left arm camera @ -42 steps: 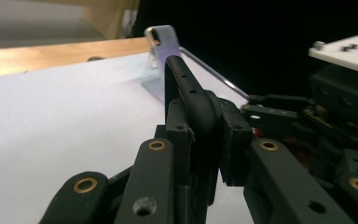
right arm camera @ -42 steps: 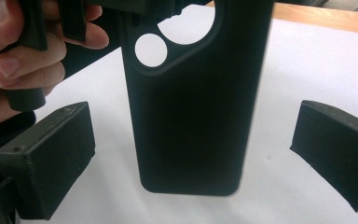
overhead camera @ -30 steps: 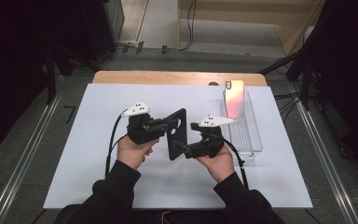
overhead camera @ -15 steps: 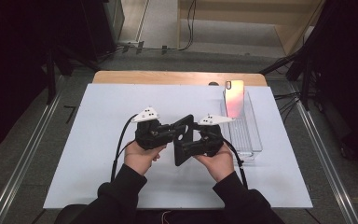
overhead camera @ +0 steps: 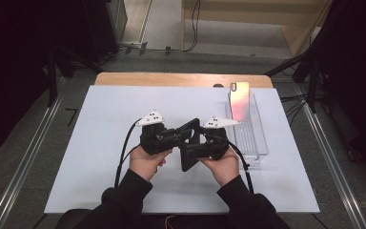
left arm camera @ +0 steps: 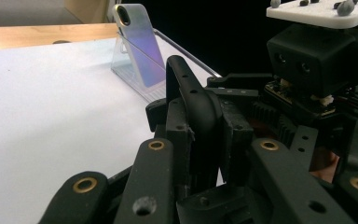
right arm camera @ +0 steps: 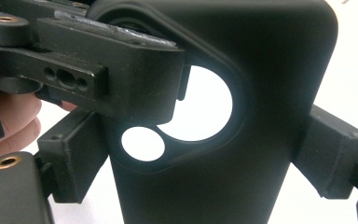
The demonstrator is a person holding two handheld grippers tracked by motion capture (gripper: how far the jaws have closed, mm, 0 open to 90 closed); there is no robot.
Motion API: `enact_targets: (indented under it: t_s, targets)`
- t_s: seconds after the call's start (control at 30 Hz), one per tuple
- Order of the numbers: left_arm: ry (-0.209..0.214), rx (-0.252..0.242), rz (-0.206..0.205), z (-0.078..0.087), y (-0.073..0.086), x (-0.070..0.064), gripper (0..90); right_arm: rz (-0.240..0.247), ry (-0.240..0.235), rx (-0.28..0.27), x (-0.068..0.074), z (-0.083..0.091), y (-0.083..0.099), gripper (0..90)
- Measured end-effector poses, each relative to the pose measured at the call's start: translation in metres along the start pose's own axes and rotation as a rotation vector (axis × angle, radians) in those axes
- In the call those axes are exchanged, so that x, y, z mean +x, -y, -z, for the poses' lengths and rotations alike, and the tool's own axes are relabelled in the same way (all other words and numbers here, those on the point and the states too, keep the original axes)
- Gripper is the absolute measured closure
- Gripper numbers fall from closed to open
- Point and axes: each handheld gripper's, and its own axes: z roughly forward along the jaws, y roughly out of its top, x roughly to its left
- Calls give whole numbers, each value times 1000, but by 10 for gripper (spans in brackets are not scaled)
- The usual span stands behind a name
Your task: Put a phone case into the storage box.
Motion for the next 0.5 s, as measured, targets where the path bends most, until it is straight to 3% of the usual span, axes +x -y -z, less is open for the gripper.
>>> enact_targets:
  t_s: [0.2,0.5]
  targets:
    - [1,6,23,1,-1,1,753,10,16,4,1,1,-1,119]
    - [15,5,78,10,-8,7,497,8,29,20,-2,0,0,121]
